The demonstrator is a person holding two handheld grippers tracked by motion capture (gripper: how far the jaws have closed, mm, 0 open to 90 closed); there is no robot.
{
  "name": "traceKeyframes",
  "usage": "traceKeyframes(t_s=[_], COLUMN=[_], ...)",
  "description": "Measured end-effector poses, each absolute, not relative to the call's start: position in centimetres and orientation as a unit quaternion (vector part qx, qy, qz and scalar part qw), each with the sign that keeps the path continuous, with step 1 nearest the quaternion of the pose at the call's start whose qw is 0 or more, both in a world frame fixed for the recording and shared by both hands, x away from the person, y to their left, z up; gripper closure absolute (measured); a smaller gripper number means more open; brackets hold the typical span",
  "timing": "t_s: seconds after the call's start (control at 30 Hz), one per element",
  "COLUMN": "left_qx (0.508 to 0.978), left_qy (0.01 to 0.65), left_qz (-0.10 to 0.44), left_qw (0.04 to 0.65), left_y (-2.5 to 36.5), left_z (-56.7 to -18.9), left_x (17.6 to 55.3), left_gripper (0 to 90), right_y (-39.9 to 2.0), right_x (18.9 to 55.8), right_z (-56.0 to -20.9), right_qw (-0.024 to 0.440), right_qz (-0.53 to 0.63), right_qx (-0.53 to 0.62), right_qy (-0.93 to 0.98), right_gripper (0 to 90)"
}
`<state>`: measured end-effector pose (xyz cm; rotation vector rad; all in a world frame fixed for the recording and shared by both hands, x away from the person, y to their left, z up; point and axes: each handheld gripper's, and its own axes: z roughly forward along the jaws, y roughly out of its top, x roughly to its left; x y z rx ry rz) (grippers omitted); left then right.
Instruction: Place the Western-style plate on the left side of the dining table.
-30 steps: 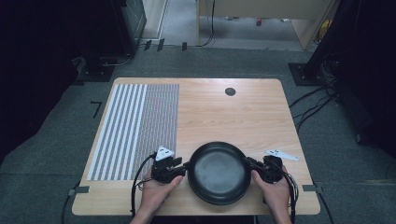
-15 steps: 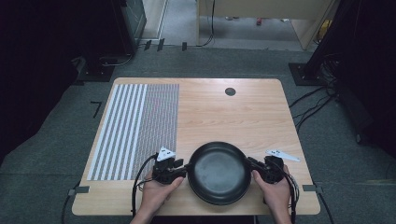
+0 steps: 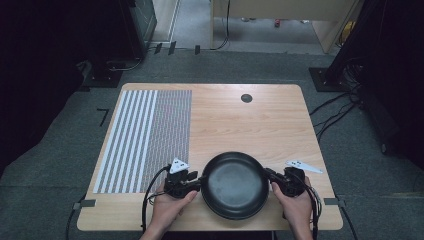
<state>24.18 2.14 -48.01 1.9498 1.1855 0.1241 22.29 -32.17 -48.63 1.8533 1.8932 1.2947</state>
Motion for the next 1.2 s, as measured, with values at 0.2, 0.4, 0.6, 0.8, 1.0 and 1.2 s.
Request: traceKeyframes(t_s=[0.2, 0.4, 0.6, 0.8, 1.0, 1.2], left_qx=[0.783, 0.785, 0.786, 0.785, 0.786, 0.777], left_qy=[0.466, 0.468, 0.468, 0.47, 0.472, 0.484], left_qz=[0.039, 0.02, 0.016, 0.023, 0.023, 0.01], left_qw=[0.409, 0.406, 0.403, 0.402, 0.399, 0.401], left_y=[1.94, 2.16, 1.73, 1.59, 1.56, 1.98], left_z=[-47.96, -48.0, -48.35, -48.15, -48.08, -47.93], left_x=[24.12, 24.35, 24.24, 24.08, 24.06, 24.21], left_gripper=[61.9, 62.8, 61.7, 61.7, 62.0, 64.8], right_y=[-32.42, -32.85, -32.67, -32.37, -32.33, -32.1], right_x=[22.35, 22.4, 22.31, 22.31, 22.26, 22.27], right_z=[-48.63, -48.45, -48.45, -48.49, -48.54, -48.84], right_qw=[0.085, 0.064, 0.074, 0.064, 0.061, 0.058], right_qz=[0.44, 0.436, 0.433, 0.434, 0.436, 0.445], right_qx=[0.624, 0.622, 0.621, 0.624, 0.631, 0.632], right_qy=[0.64, 0.648, 0.649, 0.647, 0.638, 0.632], right_gripper=[83.3, 82.6, 83.9, 84.8, 85.2, 85.2])
